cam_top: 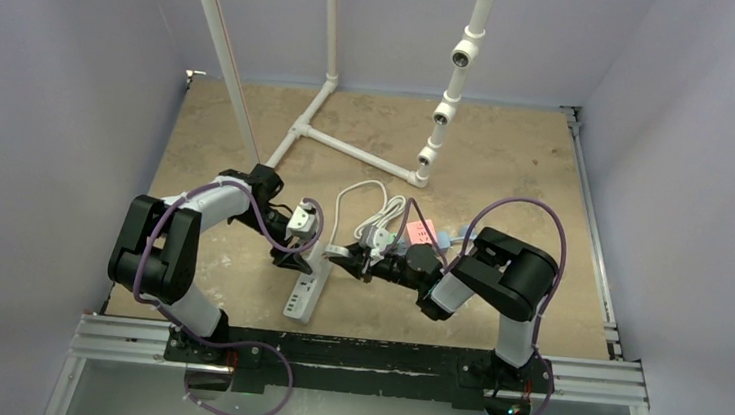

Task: Insert the plug
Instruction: Insert the plug into the socket.

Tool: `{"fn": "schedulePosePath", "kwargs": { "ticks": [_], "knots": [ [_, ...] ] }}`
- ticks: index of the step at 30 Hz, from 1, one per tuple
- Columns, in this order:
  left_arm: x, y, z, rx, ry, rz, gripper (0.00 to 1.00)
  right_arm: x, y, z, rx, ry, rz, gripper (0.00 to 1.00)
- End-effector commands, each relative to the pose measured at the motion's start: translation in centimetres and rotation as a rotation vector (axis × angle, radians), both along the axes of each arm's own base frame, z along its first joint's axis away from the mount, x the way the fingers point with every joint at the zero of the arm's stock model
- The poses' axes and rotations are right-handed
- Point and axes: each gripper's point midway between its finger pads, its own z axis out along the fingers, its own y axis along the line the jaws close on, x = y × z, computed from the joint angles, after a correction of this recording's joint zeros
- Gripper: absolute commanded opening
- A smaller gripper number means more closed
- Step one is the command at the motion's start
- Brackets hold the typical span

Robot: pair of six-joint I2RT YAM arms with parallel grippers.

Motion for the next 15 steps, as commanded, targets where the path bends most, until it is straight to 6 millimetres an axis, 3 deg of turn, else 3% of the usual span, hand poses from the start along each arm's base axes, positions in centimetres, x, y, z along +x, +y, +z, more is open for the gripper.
{"fn": "schedulePosePath", "kwargs": {
  "ticks": [1,15],
  "knots": [
    [0.6,-1.9,1.8,-0.110,-0.031,-0.011,0.00,-3.7,1.8,0.4,0.031,0.003,0.148,0.00],
    [-0.3,-1.9,1.8,-0.114,-0.060,-0.065,0.00,-4.8,2.1,-0.2,0.018,0.027,0.205,0.00]
  ]
}}
